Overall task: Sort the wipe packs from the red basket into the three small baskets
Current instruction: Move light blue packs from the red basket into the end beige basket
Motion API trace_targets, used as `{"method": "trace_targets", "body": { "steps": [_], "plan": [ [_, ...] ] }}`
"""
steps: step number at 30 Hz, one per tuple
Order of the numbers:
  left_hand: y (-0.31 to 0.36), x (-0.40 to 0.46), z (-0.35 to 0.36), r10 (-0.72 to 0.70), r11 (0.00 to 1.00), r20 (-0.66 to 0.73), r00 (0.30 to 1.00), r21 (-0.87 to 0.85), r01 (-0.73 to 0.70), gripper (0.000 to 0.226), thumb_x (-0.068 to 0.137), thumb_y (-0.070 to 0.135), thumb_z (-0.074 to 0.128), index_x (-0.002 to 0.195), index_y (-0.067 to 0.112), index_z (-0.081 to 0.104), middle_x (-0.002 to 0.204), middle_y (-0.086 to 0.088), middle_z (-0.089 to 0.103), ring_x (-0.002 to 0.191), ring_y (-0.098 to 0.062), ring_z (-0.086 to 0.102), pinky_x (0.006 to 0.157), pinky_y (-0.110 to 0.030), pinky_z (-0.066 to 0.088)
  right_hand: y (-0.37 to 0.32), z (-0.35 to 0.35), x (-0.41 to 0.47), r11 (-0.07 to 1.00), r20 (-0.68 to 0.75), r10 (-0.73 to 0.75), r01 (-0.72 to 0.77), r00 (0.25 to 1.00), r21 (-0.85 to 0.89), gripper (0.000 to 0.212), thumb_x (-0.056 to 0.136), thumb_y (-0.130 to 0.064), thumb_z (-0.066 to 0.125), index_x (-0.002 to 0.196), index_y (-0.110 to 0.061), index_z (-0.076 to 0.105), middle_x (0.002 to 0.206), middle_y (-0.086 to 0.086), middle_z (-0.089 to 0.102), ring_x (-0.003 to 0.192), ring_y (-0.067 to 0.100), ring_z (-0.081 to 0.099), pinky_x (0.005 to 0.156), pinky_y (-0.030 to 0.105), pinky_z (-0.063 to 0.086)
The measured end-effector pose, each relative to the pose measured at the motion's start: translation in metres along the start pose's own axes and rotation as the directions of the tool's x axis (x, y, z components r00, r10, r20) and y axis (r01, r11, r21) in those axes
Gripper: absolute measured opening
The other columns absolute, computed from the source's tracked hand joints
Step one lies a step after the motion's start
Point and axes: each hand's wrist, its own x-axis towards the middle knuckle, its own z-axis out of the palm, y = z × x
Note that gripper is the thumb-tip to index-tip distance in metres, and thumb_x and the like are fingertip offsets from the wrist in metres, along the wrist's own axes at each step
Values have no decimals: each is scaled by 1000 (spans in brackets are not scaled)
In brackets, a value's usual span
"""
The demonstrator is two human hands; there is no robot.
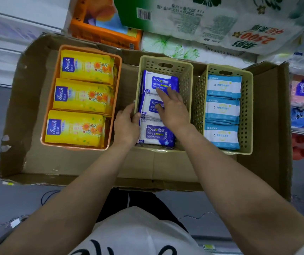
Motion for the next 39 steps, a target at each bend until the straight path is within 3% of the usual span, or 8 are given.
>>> {"method": "trace_targets", "body": {
  "steps": [5,10,16,21,25,31,35,39],
  "plan": [
    [-3,0,-3,-6,1000,24,1000,-21,7,41,102,29,48,143,28,45,135,-3,54,122,-17,55,82,-30,57,9,-7,27,999,233,-51,50,971,10,60,102,-39,47,156,-32,21,166,5,7,152,27,5,122,39,13],
    [-1,-3,-3,4,999,19,1000,-34,-3,42,102,27,48,144,26,44,136,-4,54,121,-17,56,88,-39,58,11,-1,11,993,177,-100,109,979,-42,68,96,-47,56,154,-36,24,166,2,7,152,25,2,120,47,17],
    [-1,-4,-2,27,999,14,1000,-43,-26,43,102,26,48,145,25,45,134,-6,54,120,-19,57,87,-42,58,9,15,-8,981,237,-143,169,961,-94,70,95,-45,58,154,-41,21,166,0,4,152,25,-1,121,50,18],
    [-4,-3,2,70,997,-24,997,-23,-71,41,102,27,50,142,24,47,130,-7,53,112,-13,56,73,-23,54,11,13,-6,979,239,-164,188,957,-81,69,95,-46,58,153,-42,22,166,-1,6,152,24,0,121,50,18],
    [-6,-2,4,64,998,-49,997,-26,-66,40,102,27,50,142,25,48,128,-6,52,105,-9,53,68,-18,49,13,10,-3,977,251,-177,200,952,-69,69,95,-46,59,153,-42,22,166,0,6,152,24,0,121,50,18],
    [-6,-2,4,47,998,-46,998,-34,-49,40,102,27,49,142,24,47,132,-8,52,112,-14,56,82,-34,58,14,1,-7,980,262,-195,201,945,5,81,89,-41,69,155,-37,23,166,3,2,152,25,1,122,47,18],
    [-5,-4,5,31,998,-45,998,-50,-33,40,102,27,49,142,25,47,134,-7,52,115,-15,55,85,-39,58,17,-1,-16,970,340,-195,232,920,-73,93,82,-33,78,155,-36,21,166,1,2,152,24,1,120,49,24],
    [-5,-5,3,24,998,-25,999,-51,-25,40,103,28,48,142,26,46,134,-7,53,117,-17,57,88,-42,58,16,1,-19,958,319,-197,251,927,-138,94,81,-28,80,155,-35,22,166,1,5,152,25,2,117,51,29]
  ]
}}
